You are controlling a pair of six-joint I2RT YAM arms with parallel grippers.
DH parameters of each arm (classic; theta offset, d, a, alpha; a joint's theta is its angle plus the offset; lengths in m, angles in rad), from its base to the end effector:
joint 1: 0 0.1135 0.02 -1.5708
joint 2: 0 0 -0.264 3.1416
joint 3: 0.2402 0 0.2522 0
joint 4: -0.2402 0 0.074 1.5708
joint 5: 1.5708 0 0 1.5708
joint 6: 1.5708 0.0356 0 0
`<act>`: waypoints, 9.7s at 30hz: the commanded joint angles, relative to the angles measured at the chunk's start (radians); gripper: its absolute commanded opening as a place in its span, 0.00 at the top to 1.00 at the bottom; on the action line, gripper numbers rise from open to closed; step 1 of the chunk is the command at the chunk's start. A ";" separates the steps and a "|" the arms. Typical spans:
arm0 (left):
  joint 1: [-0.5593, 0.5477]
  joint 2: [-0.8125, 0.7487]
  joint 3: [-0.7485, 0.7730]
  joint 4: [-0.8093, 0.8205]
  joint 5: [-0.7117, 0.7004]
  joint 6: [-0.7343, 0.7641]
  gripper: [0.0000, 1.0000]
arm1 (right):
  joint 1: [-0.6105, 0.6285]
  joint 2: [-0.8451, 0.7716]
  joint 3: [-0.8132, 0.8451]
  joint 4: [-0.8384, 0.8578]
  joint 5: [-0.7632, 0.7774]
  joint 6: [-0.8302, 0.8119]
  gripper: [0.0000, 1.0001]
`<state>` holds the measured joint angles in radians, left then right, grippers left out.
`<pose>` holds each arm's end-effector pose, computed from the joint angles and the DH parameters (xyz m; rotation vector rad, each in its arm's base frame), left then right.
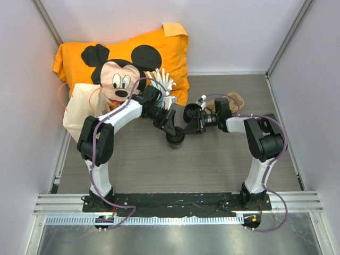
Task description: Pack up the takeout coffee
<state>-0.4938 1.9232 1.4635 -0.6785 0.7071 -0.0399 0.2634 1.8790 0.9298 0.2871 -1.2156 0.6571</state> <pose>0.3409 -0.2098 0.2146 0.8211 2.5822 -1.1179 0.3385 0.1259 0.1478 -0.3010 2.2901 1.8375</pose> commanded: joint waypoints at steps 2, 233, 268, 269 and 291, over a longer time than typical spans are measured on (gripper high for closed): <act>-0.048 0.068 -0.065 -0.038 -0.201 0.086 0.46 | 0.011 0.011 0.043 0.156 0.019 0.084 0.61; 0.414 -0.757 -0.075 -0.199 -0.712 0.141 0.92 | 0.005 -0.531 0.578 -1.223 0.332 -1.225 0.08; 0.411 -1.014 -0.216 -0.510 0.124 0.635 0.84 | 0.109 -0.544 0.512 -1.313 0.515 -1.375 0.11; 0.411 -1.023 -0.226 -0.513 0.126 0.640 0.83 | 0.121 -0.544 0.508 -1.313 0.521 -1.377 0.11; 0.408 -1.110 -0.192 -0.466 0.078 0.546 0.19 | 0.326 -0.445 0.422 -1.198 0.676 -1.539 0.14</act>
<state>-0.0849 0.8265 1.1900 -1.1999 0.8028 0.5835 0.5835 1.4269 1.3575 -0.9356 -0.5430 -0.7654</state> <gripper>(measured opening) 0.782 0.863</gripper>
